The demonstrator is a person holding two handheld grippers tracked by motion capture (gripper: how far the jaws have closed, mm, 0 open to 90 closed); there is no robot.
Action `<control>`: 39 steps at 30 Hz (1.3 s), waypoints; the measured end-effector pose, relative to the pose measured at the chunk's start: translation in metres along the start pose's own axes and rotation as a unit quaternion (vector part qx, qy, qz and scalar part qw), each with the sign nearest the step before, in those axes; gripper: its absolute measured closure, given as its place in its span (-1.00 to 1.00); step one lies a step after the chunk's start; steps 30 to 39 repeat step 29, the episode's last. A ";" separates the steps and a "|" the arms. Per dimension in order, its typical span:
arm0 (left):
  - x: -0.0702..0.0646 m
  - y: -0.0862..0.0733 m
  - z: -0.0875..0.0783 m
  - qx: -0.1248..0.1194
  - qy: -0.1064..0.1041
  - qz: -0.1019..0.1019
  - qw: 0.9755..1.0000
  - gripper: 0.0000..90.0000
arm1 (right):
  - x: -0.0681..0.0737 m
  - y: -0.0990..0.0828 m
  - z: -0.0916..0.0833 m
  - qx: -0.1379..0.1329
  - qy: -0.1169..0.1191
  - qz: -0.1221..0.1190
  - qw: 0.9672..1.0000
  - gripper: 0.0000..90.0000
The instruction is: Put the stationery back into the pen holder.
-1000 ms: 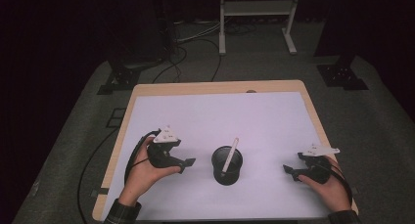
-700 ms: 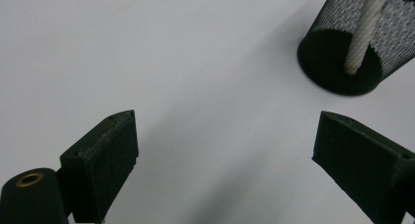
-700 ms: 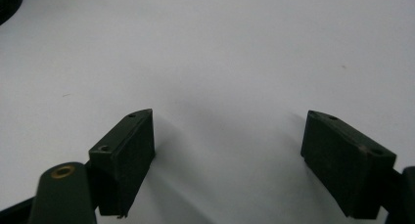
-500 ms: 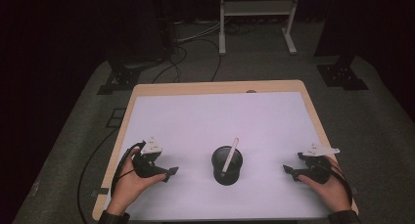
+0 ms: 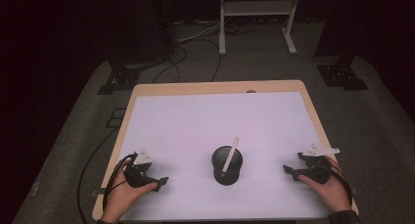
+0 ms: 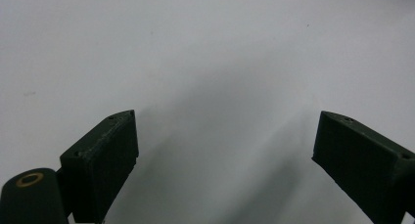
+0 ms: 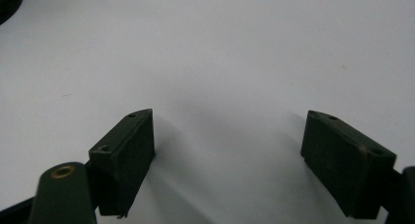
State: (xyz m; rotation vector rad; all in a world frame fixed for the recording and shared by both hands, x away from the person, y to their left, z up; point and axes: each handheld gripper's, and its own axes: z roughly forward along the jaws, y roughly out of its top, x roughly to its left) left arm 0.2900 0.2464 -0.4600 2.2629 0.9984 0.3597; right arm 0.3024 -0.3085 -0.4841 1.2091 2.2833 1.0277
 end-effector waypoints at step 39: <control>0.006 -0.028 0.002 -0.055 0.008 0.010 0.998 -0.87 | 0.000 0.000 0.000 0.000 -0.002 -0.001 1.000 -0.58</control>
